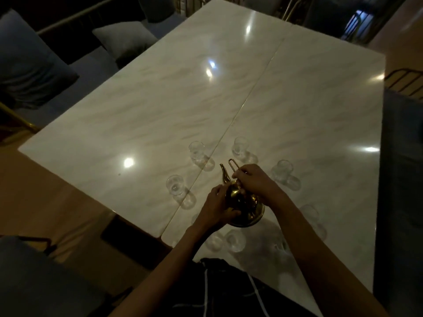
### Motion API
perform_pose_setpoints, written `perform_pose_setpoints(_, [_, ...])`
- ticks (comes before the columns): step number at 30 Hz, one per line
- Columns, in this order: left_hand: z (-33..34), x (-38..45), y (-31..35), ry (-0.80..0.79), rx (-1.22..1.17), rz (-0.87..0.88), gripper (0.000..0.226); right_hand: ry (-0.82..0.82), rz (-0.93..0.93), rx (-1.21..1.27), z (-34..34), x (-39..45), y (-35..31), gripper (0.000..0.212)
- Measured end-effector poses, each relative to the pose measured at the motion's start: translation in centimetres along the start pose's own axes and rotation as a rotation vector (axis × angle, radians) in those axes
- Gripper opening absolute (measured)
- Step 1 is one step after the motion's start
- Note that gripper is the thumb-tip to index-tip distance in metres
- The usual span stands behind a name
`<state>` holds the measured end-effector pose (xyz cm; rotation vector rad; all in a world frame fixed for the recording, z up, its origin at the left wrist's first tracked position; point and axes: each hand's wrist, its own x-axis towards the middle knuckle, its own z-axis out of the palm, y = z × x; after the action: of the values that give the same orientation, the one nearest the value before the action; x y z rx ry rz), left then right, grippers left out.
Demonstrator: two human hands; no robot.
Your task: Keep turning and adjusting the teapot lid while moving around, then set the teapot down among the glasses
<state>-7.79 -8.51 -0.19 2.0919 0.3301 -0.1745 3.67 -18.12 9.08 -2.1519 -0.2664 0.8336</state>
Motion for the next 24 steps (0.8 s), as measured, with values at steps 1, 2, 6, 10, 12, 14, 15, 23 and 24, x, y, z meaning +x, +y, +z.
perform_pose_setpoints(1, [-0.4, 0.5, -0.3, -0.006, 0.002, 0.000, 0.092, 0.015, 0.012, 0.030, 0.2, 0.6, 0.2, 0.030])
perform_pose_setpoints(2, [-0.7, 1.0, -0.7, -0.016, 0.002, -0.007, 0.091, 0.030, 0.029, 0.048, 0.4, 0.9, 0.2, 0.029])
perform_pose_setpoints(6, [-1.7, 3.1, -2.0, -0.084, 0.049, -0.045, 0.085, 0.061, 0.118, 0.128, 1.3, 2.8, 1.2, 0.027])
perform_pose_setpoints(10, [-2.1, 5.1, -3.1, -0.164, 0.073, -0.053, 0.083, 0.115, 0.198, 0.173, 2.1, 3.8, 1.7, 0.022])
perform_pose_setpoints(12, [-2.0, 5.9, -3.7, -0.206, 0.091, -0.059, 0.082, 0.140, 0.241, 0.198, 2.5, 4.0, 1.7, 0.018])
perform_pose_setpoints(14, [-1.8, 6.7, -4.3, -0.240, 0.123, -0.062, 0.080, 0.183, 0.281, 0.227, 2.9, 4.6, 2.3, 0.020])
perform_pose_setpoints(15, [-1.7, 7.1, -4.5, -0.251, 0.141, -0.055, 0.077, 0.198, 0.293, 0.243, 3.2, 5.0, 2.8, 0.023])
perform_pose_setpoints(23, [-1.3, 9.8, -5.2, -0.407, 0.253, 0.015, 0.072, 0.261, 0.412, 0.331, 4.2, 6.9, 4.5, 0.029])
perform_pose_setpoints(24, [-1.3, 10.1, -5.3, -0.425, 0.264, 0.023, 0.074, 0.273, 0.420, 0.334, 4.3, 7.1, 4.7, 0.030])
